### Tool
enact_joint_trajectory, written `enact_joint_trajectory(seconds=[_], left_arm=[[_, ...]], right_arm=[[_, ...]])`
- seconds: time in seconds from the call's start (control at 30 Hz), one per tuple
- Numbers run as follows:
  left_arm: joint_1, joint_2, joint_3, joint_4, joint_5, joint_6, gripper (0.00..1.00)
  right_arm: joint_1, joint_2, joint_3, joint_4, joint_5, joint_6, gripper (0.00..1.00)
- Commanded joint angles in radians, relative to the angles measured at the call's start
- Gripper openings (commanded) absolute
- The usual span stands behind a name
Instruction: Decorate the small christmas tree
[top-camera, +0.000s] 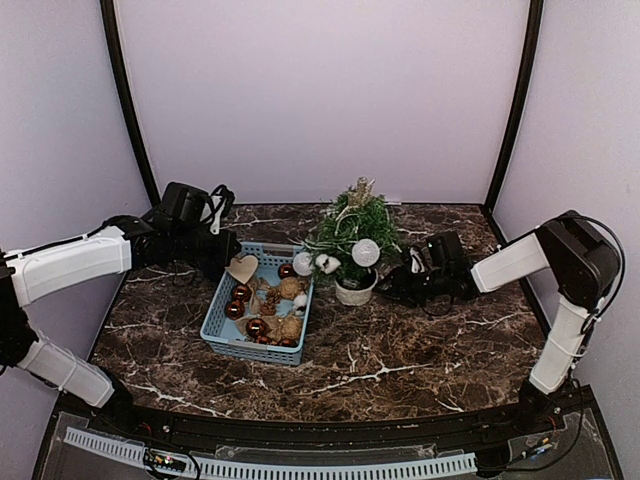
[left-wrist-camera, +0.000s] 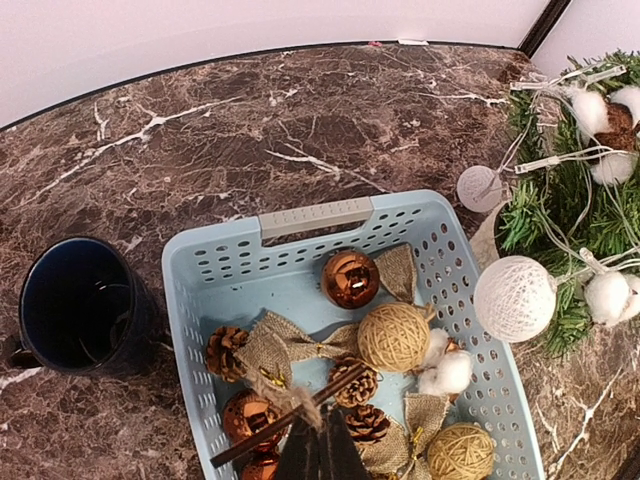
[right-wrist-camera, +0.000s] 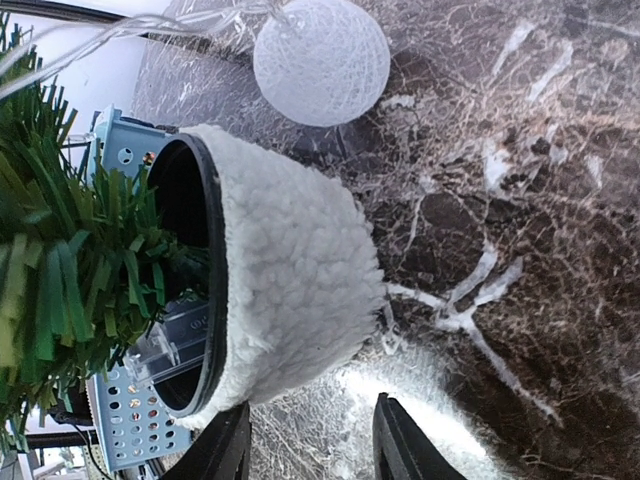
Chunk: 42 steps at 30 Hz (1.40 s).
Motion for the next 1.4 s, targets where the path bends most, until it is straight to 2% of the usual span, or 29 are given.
enact_joint_trajectory(seconds=[0.0,0.5,0.77,1.0,1.2,1.3,1.37], left_arm=[[0.005,-0.046,-0.016,-0.011,-0.011,0.018,0.0],[0.005,-0.118,-0.018,-0.019,0.013,0.033,0.0],[-0.006,-0.195,-0.031,-0.004,0.249,0.124,0.0],[-0.074,-0.222,0.026,-0.08,0.318,0.136,0.0],[-0.224,-0.223,0.1,-0.144,0.29,0.099,0.0],[-0.294,-0.202,0.133,-0.163,0.283,0.067,0.0],[-0.351,-0.173,0.165,-0.171,0.275,0.05,0.0]], right_arm=[[0.029,-0.022,-0.019,0.072,0.011,0.027,0.44],[0.08,-0.056,-0.103,0.179,0.058,0.116,0.45],[0.075,-0.227,-0.22,0.114,0.181,0.136,0.58],[0.045,-0.469,-0.349,-0.019,0.305,0.162,0.59],[0.004,-0.828,-0.385,-0.275,0.409,0.143,0.63],[-0.002,-0.975,-0.362,-0.376,0.394,0.076,0.65],[-0.001,-1.038,-0.332,-0.409,0.327,0.008,0.64]])
